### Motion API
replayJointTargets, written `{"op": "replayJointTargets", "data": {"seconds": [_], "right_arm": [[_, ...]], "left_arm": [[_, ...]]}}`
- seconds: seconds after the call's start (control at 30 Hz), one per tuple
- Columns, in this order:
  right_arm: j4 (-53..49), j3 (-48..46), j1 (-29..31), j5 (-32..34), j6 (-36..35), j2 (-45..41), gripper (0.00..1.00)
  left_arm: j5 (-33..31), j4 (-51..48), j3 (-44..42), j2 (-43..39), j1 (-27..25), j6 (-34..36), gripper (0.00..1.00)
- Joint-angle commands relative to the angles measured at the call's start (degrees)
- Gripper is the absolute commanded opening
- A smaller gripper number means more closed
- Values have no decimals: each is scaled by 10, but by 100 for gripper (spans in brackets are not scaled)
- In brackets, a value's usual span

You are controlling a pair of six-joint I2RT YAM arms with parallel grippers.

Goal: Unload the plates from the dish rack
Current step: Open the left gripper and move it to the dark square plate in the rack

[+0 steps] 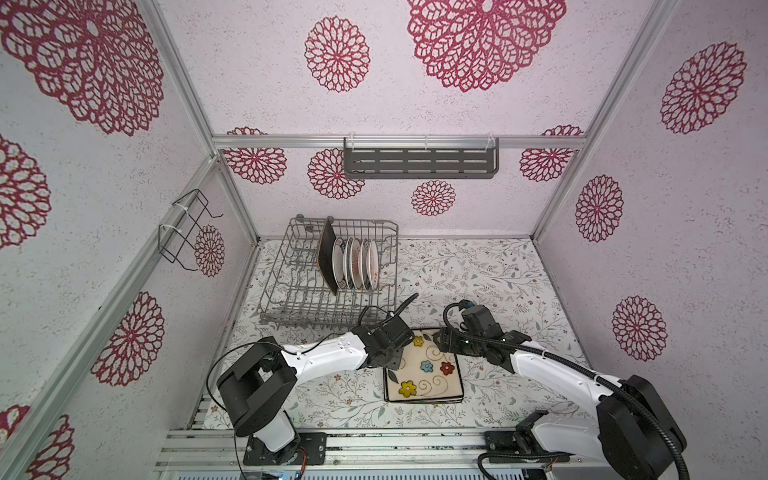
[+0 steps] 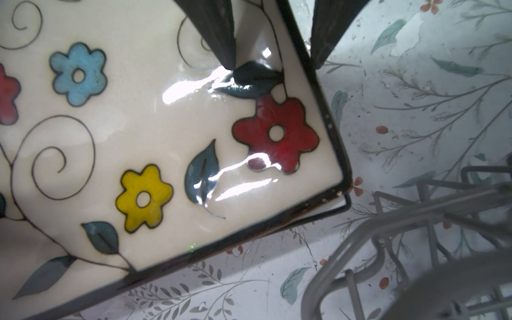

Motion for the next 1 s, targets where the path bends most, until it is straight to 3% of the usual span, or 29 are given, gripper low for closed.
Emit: {"op": "replayJointTargets", "data": {"seconds": [0.0, 0.13, 0.27, 0.5, 0.7, 0.87, 0.97], "right_arm": [[-31, 4, 4, 15, 1, -27, 74], [-58, 15, 3, 32, -4, -46, 74], [-63, 17, 3, 32, -2, -48, 74], [-70, 16, 4, 45, 1, -42, 73], [-76, 2, 15, 47, 25, -61, 69], [-88, -6, 24, 51, 47, -82, 67], [-108, -6, 34, 61, 59, -91, 63]], "left_arm": [[-2, 18, 17, -26, 5, 17, 49], [-4, 6, 35, -71, 12, 38, 56], [-27, -41, 89, -123, 38, 82, 71], [-107, -74, 221, -176, 167, 234, 80], [-126, -51, 326, -128, 333, 337, 82], [-96, 19, 368, -54, 432, 358, 82], [-68, 0, 425, 16, 478, 357, 81]]}}
